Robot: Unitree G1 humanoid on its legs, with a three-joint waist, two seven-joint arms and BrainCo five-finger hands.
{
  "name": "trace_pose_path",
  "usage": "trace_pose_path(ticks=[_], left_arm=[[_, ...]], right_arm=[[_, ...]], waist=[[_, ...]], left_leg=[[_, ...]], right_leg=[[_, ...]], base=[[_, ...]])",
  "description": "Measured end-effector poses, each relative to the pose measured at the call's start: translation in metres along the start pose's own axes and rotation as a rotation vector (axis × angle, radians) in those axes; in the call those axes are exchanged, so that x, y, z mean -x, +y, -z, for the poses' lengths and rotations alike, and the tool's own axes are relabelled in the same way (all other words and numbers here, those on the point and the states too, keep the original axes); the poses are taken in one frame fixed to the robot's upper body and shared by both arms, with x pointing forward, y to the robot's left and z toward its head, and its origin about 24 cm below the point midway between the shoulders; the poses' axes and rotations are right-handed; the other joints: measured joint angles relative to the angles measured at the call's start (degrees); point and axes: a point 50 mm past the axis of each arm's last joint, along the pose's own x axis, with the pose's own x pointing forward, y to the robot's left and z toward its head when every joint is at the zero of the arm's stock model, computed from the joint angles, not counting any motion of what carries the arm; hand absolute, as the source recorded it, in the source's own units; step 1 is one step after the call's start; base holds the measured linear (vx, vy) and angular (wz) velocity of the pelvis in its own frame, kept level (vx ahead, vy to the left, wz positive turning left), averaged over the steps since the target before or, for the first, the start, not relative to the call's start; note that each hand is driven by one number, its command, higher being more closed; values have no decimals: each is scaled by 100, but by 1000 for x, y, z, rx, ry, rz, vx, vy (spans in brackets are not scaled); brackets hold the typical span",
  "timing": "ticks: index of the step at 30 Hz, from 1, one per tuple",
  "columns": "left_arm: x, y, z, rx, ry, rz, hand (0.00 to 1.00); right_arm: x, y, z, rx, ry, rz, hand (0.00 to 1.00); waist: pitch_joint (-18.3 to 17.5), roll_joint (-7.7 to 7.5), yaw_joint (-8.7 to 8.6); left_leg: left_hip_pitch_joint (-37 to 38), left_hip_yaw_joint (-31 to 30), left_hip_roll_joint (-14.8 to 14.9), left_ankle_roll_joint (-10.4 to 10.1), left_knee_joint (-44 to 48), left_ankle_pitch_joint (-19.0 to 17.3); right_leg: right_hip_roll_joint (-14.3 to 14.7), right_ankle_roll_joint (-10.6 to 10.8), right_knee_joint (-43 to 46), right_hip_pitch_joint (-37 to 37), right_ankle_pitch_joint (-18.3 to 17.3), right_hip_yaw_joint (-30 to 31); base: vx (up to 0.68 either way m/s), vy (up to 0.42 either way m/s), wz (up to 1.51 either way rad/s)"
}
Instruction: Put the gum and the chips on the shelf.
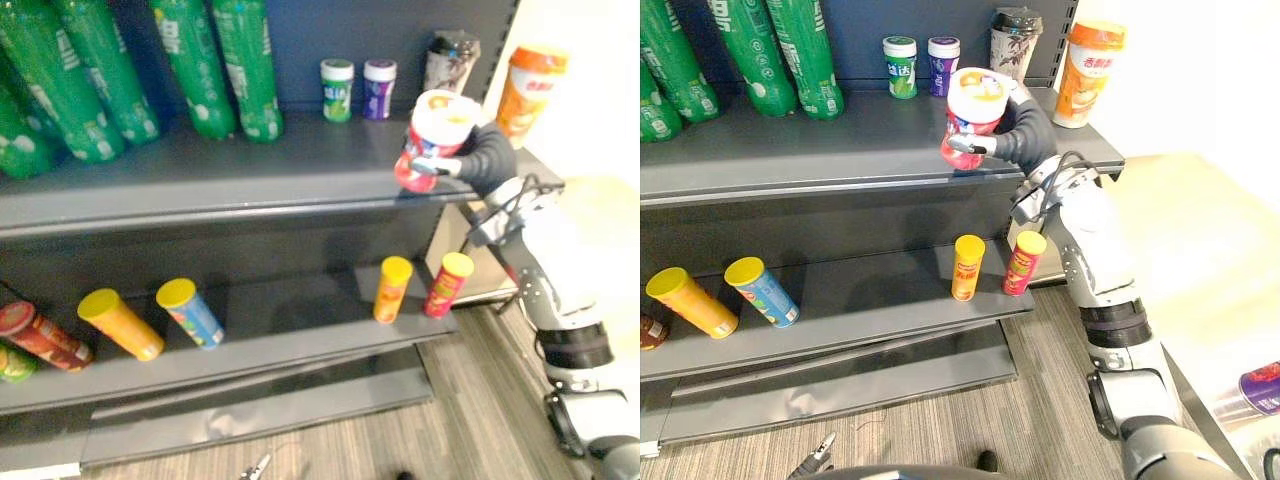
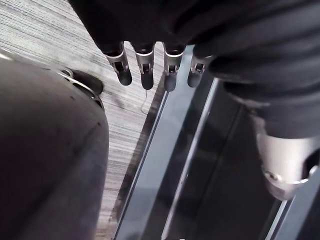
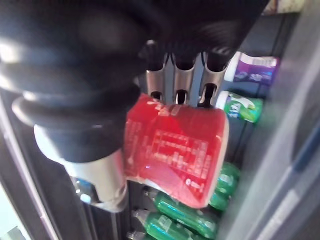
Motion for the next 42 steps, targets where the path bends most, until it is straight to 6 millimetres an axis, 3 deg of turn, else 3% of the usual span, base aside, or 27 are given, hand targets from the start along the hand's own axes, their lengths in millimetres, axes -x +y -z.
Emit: trace_pose_path(ticks=[5, 8, 15, 40, 41, 42], left_arm=[[-1, -1, -1, 0, -1, 3, 0], [-1, -1, -2, -2, -5, 4, 0], [-3, -4, -8, -5, -19, 13, 0], [-2, -3, -26, -131, -51, 46, 0], [-2, -2, -26, -132, -52, 45, 0], [-2, -2, -26, -133, -51, 44, 0]], right_arm=[[-16, 25, 23, -65, 98, -72, 100], [-24, 27, 25, -80, 103, -53, 100], [-36, 11, 34, -34, 162, 65, 100], [-38, -41, 51, 102, 225, 343, 100], [-37, -42, 51, 100, 225, 349, 0], [-37, -44, 52, 98, 229, 354, 0]], waist=[[4, -8, 85], [13, -27, 116], [35, -81, 308], [428, -276, 368], [444, -285, 371], [447, -287, 370]], left_leg=[[-9, -83, 20, -12, -16, 39], [-46, -114, 18, -11, -16, 63], [-81, -308, 15, -13, -54, 152], [28, -584, -153, 7, -362, 373], [28, -585, -160, 18, -362, 367], [28, -585, -162, 27, -362, 361]], right_leg=[[18, -20, -3, 10, 13, -44], [9, -20, -3, 10, 14, -97], [-9, -22, -4, 79, 14, -300], [-170, -23, -5, 269, -37, -563], [-179, -26, -6, 277, -40, -574], [-184, -35, -6, 281, -47, -584]], base=[[-4, -5, 2], [-15, -9, 11], [-14, -10, 14], [-14, -2, 6], [-25, 8, 5], [-11, 5, 6]])
